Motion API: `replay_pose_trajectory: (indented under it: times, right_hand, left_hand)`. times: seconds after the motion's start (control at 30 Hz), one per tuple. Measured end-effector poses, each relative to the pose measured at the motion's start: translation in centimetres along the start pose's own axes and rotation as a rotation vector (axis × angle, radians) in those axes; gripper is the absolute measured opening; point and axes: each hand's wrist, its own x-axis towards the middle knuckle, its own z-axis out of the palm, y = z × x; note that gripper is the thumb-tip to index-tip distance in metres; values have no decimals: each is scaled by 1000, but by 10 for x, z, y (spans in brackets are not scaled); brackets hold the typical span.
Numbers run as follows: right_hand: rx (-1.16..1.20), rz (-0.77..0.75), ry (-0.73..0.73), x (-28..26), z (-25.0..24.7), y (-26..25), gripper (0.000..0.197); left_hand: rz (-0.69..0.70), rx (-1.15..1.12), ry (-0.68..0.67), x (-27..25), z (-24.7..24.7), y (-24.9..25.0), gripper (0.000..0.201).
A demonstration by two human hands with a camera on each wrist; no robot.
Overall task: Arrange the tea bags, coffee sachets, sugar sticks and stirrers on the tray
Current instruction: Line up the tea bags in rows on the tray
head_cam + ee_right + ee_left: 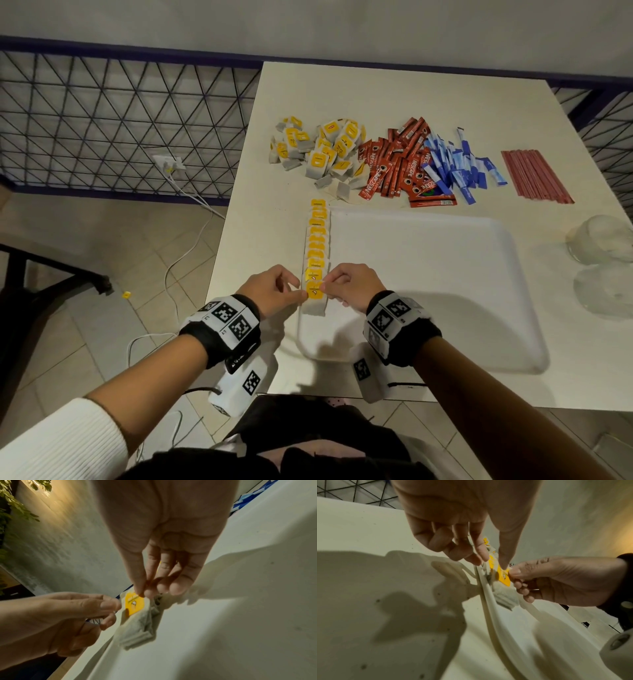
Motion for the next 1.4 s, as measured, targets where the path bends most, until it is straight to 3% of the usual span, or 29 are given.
replay_pose_trajectory:
  times: [0.13,0.23,0.47,0.7,0.87,1.03,1.13,1.27,1.4]
  right_hand:
    - [9,10,-16,-1,1,0,16]
    - [26,8,-35,-3,2,0,14]
    - [-8,12,16,1,6,-1,18]
    - [24,32,1,0,1,-4,17]
    - [69,27,44,2,-25,-18,14]
    - [51,-6,93,20,-58,-50,12]
    - [-54,-57,128,39,-77,-70,6]
    - [-411,-147,208,67,-96,-83,34]
    - [-544,-82,208,92,-107,-91,41]
  left_hand:
    - [-4,132,-96,5,6,5,45]
    - [3,232,-138,9,10,7,51]
    - [-34,243,-63,11,13,10,42]
    - [-56,231,-89,15,9,9,41]
    - [-71,195,-128,22,-4,16,41]
    - [-21,218,-49,46,-45,41,30]
    - [8,183,-29,65,-70,61,24]
    - [37,115,13,95,-96,80,20]
    - [25,136,22,127,-110,88,15]
